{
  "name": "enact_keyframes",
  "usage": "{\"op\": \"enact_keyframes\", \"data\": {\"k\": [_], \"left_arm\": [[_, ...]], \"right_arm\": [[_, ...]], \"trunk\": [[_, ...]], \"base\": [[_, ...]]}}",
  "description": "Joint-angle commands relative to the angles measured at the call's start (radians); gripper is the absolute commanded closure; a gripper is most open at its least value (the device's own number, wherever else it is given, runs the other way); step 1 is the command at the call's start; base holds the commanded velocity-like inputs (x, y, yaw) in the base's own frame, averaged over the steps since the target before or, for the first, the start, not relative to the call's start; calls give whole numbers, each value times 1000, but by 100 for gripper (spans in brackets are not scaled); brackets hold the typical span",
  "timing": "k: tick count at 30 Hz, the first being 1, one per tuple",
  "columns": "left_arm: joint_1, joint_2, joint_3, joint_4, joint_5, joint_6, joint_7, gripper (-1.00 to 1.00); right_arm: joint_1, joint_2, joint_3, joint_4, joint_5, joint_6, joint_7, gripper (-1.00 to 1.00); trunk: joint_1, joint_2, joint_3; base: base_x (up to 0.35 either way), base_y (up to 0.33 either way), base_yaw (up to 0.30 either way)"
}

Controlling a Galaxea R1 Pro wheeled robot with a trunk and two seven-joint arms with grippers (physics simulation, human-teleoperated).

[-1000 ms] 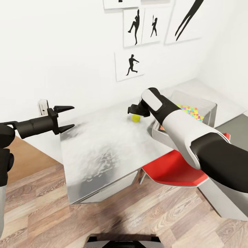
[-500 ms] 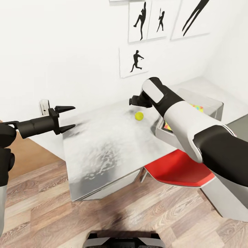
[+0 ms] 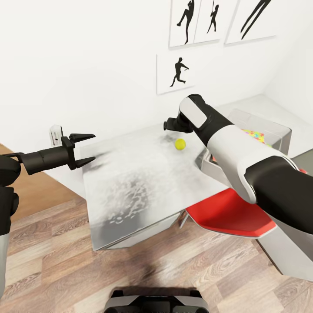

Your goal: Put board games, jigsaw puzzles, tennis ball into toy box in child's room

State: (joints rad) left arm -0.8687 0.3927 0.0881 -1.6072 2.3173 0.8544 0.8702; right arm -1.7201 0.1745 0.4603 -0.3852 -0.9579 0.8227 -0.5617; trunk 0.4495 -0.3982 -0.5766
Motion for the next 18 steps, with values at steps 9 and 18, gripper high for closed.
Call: {"op": "enact_keyframes", "data": {"k": [9,18], "left_arm": [[-1,0,1,0,9,2,10,-100],[-1,-1,1,0,9,2,10,-100]], "right_arm": [[5,0,5,-23,72,-3,-8,-100],[13,-7,6,-29,111,-18,-12,-100]], "trunk": [[1,-2,-10],[1,-2,-12]], "base": [[0,0,46],[0,0,11]]}}
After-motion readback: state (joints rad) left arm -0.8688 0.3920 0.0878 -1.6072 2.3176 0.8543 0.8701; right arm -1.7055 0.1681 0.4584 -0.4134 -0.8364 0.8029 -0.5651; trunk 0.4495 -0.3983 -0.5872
